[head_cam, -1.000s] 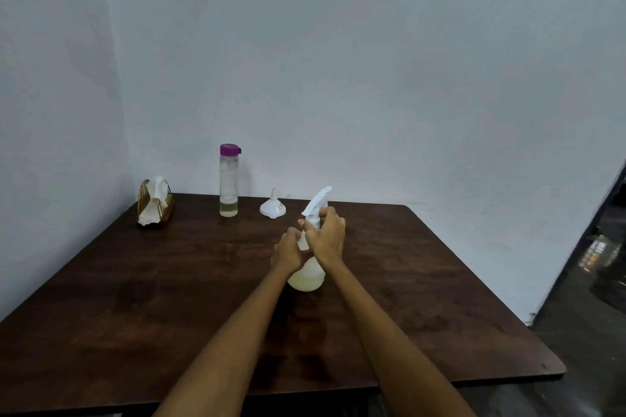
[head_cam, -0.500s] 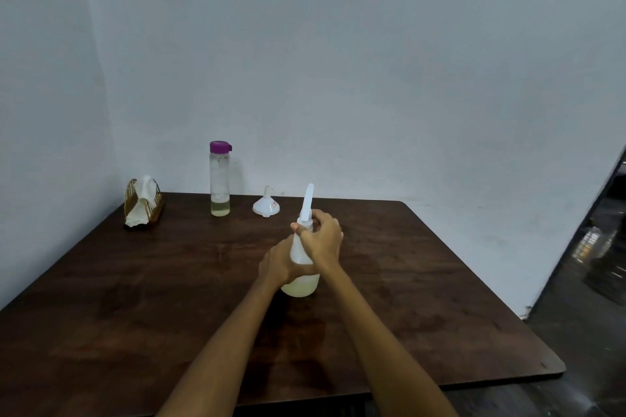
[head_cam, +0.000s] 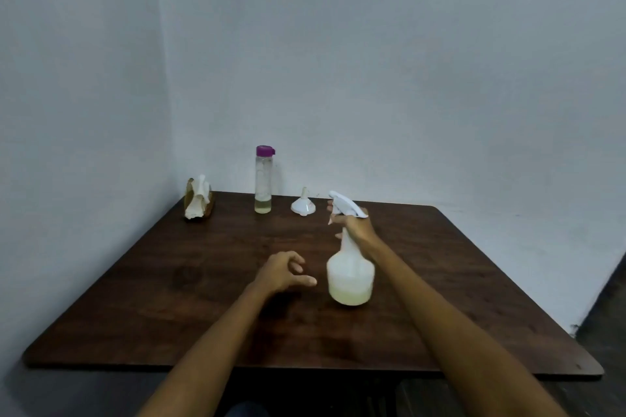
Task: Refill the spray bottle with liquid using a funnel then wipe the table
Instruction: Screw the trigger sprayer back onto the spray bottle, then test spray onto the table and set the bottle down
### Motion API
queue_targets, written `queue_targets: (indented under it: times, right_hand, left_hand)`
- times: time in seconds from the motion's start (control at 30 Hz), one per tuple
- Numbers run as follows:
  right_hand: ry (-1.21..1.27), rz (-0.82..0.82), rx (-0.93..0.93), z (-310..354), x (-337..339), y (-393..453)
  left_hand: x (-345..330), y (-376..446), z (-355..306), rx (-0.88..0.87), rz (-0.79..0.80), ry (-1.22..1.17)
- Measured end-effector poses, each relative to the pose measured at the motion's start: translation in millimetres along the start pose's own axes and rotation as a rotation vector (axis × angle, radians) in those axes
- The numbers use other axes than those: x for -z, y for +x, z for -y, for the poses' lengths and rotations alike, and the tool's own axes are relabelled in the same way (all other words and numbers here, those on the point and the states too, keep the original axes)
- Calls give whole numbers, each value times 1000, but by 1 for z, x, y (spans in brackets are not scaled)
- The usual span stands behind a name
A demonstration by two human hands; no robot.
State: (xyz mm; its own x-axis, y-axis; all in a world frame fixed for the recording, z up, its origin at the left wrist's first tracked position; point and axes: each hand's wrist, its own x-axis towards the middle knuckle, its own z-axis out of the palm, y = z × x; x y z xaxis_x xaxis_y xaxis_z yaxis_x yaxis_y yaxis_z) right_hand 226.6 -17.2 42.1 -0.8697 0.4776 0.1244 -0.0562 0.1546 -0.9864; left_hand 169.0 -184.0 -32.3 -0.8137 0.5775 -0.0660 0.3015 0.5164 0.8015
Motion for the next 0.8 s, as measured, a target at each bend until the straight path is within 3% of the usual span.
queue_targets:
  times: [0.1,0.17,0.27,0.37,0.43,0.6,0.8]
  right_hand:
    - [-55,278,-16,21,7,-10]
    - [-131,414,-48,32,7,-18]
    - [-331,484,-65,34,-5,-31]
    - [-503,591,-162,26,-27,-42]
    - [-597,655,-197,20,-41,-46]
    - [-727,535,-152,16,-64,-48]
    - [-676,686,-217,26,-76,-49]
  left_hand:
    - [39,-25,14,95,-208,269]
    - [63,-46,19,253,-227,496]
    - [87,-74,26,560,-3,813]
    - [90,-91,37,754,180,898]
    - [87,-97,41,753,129,914]
    - [85,-107,40,702,15,899]
    - [86,-114,35,691,0,903]
